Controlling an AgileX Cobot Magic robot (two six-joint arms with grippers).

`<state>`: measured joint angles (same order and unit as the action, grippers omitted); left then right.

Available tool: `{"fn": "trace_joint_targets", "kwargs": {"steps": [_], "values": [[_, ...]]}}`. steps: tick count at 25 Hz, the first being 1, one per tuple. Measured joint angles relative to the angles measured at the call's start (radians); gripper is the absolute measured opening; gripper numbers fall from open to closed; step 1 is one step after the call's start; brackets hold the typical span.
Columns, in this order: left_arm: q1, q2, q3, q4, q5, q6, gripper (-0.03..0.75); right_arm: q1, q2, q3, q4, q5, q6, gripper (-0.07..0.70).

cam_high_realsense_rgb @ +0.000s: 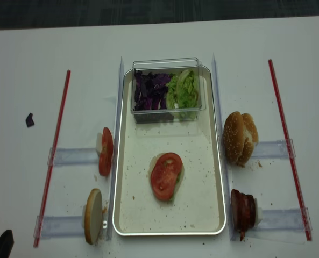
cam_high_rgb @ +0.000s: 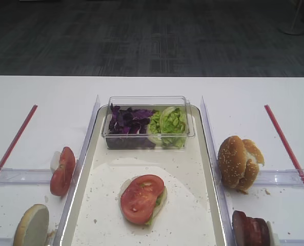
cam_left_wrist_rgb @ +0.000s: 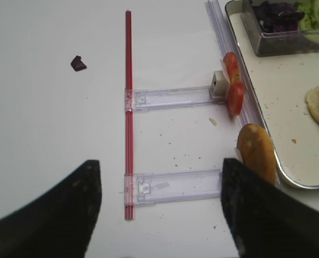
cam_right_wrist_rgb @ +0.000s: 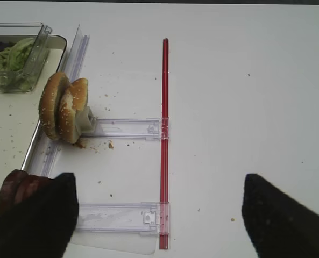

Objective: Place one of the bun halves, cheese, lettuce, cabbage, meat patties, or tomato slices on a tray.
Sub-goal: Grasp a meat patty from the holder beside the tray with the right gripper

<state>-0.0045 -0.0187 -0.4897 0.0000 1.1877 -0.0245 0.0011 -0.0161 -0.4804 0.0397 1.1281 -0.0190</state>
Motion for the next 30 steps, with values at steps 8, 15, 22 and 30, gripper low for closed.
{"fn": "trace_joint_targets", "kwargs": {"steps": [8, 15, 22, 30], "values": [[0.000, 0.000, 0.000, 0.000, 0.000, 0.000, 0.440, 0.000, 0.000, 0.000, 0.000, 0.000, 0.000, 0.633], [0.000, 0.000, 0.000, 0.000, 0.000, 0.000, 0.440, 0.000, 0.000, 0.000, 0.000, 0.000, 0.000, 0.597], [0.000, 0.000, 0.000, 0.000, 0.000, 0.000, 0.440, 0.000, 0.033, 0.000, 0.000, 0.000, 0.000, 0.550], [0.000, 0.000, 0.000, 0.000, 0.000, 0.000, 0.440, 0.000, 0.238, 0.000, 0.012, -0.006, 0.004, 0.549]]}}
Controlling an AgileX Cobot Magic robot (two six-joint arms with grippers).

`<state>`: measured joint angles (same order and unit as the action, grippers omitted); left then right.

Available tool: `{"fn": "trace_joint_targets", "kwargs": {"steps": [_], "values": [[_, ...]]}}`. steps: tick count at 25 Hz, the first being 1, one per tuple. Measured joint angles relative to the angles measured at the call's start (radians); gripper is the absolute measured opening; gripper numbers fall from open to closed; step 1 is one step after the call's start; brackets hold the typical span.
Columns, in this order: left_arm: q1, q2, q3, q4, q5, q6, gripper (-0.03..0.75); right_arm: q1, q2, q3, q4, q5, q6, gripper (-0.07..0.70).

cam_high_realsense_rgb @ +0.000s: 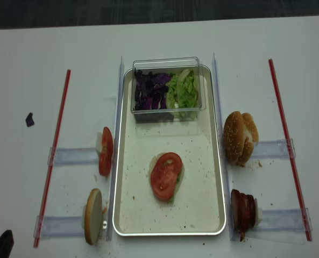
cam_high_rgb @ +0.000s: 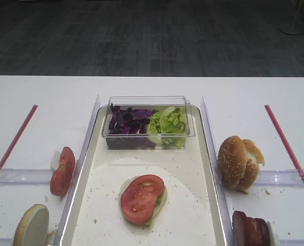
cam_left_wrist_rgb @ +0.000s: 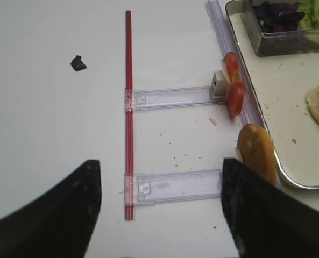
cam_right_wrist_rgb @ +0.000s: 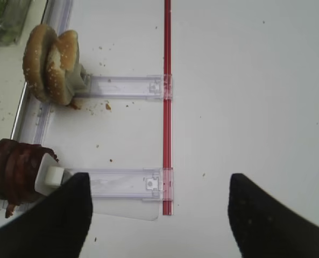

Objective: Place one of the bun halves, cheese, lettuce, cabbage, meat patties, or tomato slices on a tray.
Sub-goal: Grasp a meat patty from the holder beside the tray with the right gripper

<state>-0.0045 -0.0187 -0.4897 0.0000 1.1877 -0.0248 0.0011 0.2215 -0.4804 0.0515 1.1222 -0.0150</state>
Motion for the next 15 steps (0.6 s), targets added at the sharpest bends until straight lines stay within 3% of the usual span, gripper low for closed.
{"fn": "trace_joint_targets", "kwargs": {"steps": [15], "values": [[0.000, 0.000, 0.000, 0.000, 0.000, 0.000, 0.440, 0.000, 0.533, -0.121, 0.051, 0.000, 0.006, 0.547]]}}
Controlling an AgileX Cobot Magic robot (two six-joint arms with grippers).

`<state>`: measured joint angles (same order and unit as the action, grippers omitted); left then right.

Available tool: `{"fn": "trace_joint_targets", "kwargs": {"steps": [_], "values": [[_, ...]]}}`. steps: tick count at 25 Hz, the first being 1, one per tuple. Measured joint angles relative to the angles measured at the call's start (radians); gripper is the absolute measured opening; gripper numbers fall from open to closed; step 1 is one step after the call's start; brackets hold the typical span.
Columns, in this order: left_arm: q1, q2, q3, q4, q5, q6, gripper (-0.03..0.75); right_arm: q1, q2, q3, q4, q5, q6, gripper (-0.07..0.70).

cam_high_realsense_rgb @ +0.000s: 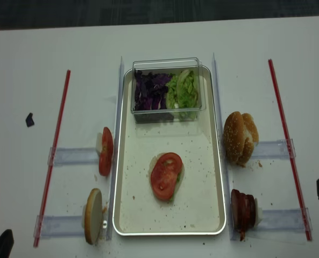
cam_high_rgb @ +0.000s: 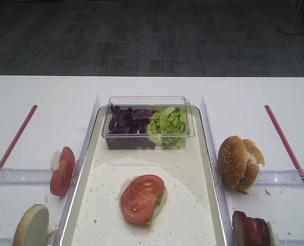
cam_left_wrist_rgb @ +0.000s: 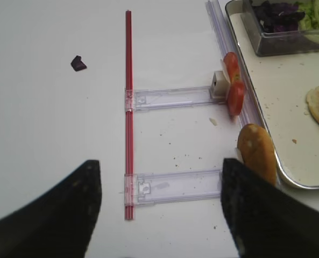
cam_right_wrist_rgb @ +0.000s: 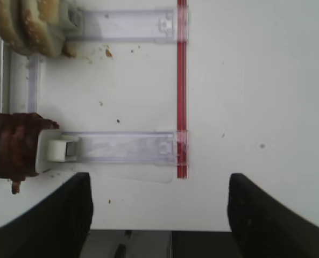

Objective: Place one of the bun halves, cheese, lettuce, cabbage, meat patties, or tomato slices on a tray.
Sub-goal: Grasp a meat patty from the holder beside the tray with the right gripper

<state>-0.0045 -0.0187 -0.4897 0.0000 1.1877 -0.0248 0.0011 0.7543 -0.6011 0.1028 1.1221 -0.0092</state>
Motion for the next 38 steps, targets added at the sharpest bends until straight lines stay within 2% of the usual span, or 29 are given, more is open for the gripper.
{"fn": "trace_joint_targets", "kwargs": {"steps": [4, 9, 12, 16, 27, 38], "values": [[0.000, 0.000, 0.000, 0.000, 0.000, 0.000, 0.440, 0.000, 0.153, 0.000, 0.000, -0.002, 0.000, 0.546], [0.000, 0.000, 0.000, 0.000, 0.000, 0.000, 0.439, 0.000, 0.308, -0.002, 0.000, -0.065, 0.000, 0.546], [0.000, 0.000, 0.000, 0.000, 0.000, 0.000, 0.440, 0.000, 0.370, -0.004, 0.000, -0.093, 0.000, 0.546], [0.000, 0.000, 0.000, 0.000, 0.000, 0.000, 0.440, 0.000, 0.402, -0.005, 0.000, -0.104, 0.009, 0.544], [0.000, 0.000, 0.000, 0.000, 0.000, 0.000, 0.440, 0.000, 0.402, -0.005, 0.019, -0.106, 0.014, 0.543], [0.000, 0.000, 0.000, 0.000, 0.000, 0.000, 0.440, 0.000, 0.402, -0.005, 0.088, -0.051, 0.014, 0.542]]}}
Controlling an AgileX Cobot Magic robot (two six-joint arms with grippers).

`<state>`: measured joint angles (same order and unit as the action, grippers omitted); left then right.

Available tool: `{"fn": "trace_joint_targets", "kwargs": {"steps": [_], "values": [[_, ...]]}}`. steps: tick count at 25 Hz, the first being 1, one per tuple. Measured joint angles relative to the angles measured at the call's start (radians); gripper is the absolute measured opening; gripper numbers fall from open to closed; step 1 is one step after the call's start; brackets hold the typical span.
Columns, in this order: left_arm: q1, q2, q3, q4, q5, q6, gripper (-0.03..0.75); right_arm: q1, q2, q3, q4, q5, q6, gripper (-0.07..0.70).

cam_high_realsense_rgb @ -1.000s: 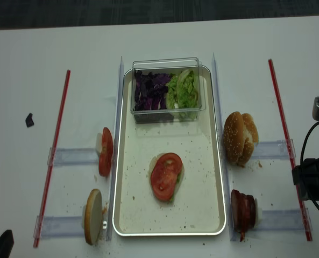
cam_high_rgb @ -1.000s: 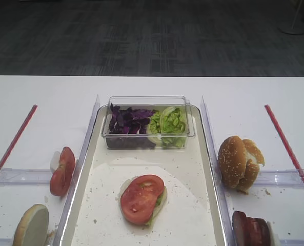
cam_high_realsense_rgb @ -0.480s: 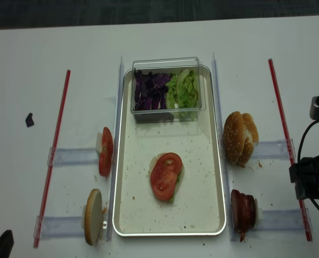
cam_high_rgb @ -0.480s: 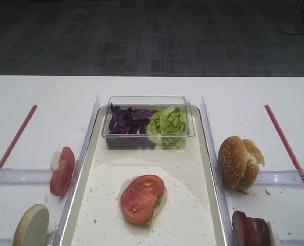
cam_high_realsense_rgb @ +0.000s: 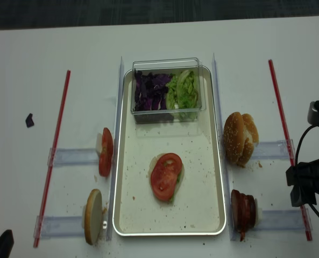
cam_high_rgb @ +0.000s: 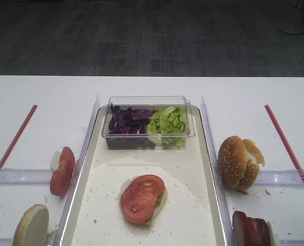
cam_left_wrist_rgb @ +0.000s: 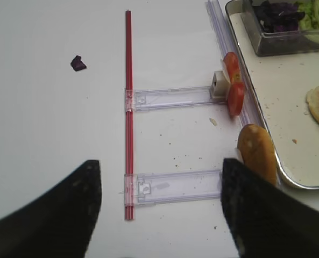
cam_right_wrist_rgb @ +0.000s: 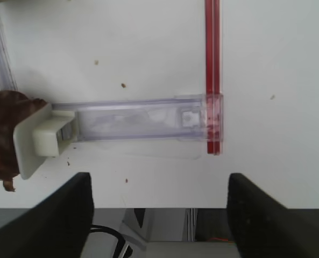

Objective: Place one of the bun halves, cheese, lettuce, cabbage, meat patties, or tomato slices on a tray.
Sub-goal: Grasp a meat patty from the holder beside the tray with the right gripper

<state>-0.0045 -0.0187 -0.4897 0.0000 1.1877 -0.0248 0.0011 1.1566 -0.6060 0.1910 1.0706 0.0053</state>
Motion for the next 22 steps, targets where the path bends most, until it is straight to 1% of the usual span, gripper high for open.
{"fn": "trace_joint_targets", "kwargs": {"steps": [4, 7, 10, 13, 16, 22], "values": [[0.000, 0.000, 0.000, 0.000, 0.000, 0.000, 0.439, 0.000, 0.000, -0.015, 0.022, 0.023, 0.000, 0.535], [0.000, 0.000, 0.000, 0.000, 0.000, 0.000, 0.440, 0.000, 0.000, -0.039, 0.026, 0.034, -0.005, 0.503], [0.000, 0.000, 0.000, 0.000, 0.000, 0.000, 0.440, 0.027, 0.000, -0.062, 0.026, 0.045, -0.005, 0.487], [0.000, 0.000, 0.000, 0.000, 0.000, 0.000, 0.440, 0.098, 0.000, -0.067, 0.026, 0.047, 0.019, 0.485], [0.000, 0.000, 0.000, 0.000, 0.000, 0.000, 0.440, 0.184, 0.000, -0.067, 0.026, 0.041, 0.069, 0.484], [0.000, 0.000, 0.000, 0.000, 0.000, 0.000, 0.440, 0.371, 0.029, -0.067, 0.026, 0.025, 0.212, 0.484]]}}
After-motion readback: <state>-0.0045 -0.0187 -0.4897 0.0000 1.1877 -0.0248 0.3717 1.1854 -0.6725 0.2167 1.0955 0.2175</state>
